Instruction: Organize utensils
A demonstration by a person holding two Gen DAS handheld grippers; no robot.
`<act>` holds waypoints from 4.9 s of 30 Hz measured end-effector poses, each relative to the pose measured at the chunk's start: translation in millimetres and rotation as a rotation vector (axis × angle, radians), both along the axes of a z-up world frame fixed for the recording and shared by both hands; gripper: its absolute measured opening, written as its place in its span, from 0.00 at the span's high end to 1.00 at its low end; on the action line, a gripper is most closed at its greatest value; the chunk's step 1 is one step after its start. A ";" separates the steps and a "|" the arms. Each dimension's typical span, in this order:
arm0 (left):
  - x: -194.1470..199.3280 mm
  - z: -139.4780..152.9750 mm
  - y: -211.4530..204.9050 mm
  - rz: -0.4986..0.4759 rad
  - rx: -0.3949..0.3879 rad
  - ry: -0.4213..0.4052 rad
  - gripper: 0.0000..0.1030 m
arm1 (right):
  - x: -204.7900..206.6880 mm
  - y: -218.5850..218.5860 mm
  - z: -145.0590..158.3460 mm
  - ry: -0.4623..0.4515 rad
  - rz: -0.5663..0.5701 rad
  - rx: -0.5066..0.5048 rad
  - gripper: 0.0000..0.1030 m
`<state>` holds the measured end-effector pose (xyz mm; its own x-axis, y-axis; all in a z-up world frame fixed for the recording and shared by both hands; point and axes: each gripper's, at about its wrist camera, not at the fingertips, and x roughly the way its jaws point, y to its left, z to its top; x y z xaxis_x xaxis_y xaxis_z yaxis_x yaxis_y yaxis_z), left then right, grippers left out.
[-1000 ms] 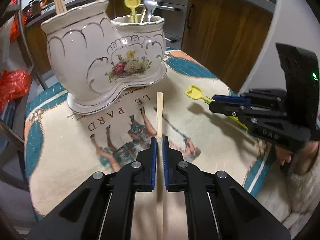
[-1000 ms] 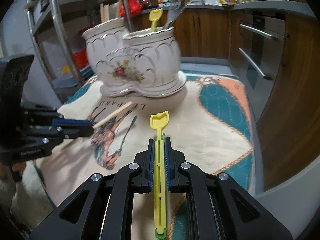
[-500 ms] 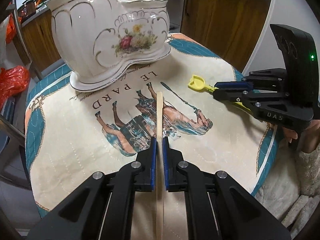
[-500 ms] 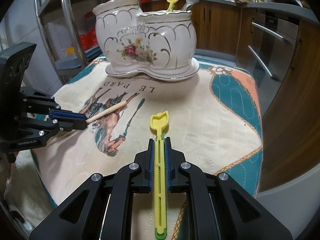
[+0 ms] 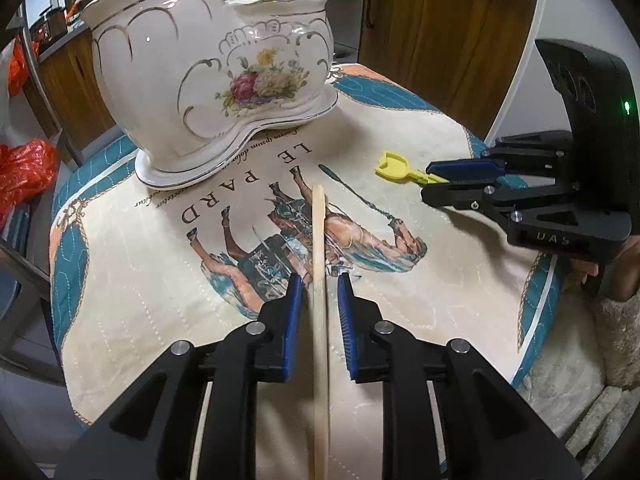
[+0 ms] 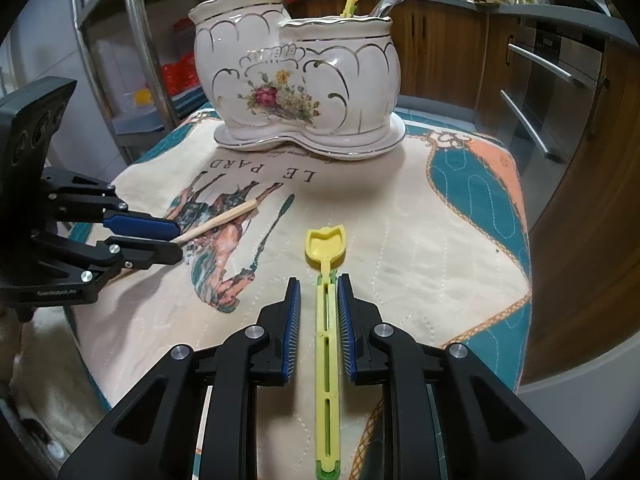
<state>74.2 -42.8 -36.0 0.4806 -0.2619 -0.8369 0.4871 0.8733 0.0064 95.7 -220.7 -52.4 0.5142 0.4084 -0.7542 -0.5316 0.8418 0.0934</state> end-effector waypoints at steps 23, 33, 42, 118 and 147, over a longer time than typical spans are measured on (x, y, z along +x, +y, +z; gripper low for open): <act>-23.9 72.6 86.0 0.055 -0.394 -0.464 0.94 | -17.0 0.4 76.6 -0.363 -0.060 0.258 0.90; 21.9 138.4 97.2 0.094 -0.546 -0.635 0.94 | 30.9 -3.0 126.2 -0.500 -0.141 0.450 0.90; 76.5 154.8 77.1 0.149 -0.584 -0.742 0.94 | 89.5 -2.1 121.3 -0.484 -0.154 0.595 0.90; -23.9 61.9 100.8 0.327 -0.380 -0.679 0.16 | -26.3 -9.7 73.1 -0.631 -0.264 0.214 0.11; -22.4 59.0 96.6 0.361 -0.326 -0.687 0.06 | -26.0 -4.3 66.4 -0.638 -0.229 0.182 0.07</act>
<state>51.8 53.8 23.0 0.9560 -0.1728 -0.2370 0.1580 0.9842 -0.0803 69.7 -225.0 13.9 0.9219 0.3276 -0.2066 -0.3403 0.9399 -0.0280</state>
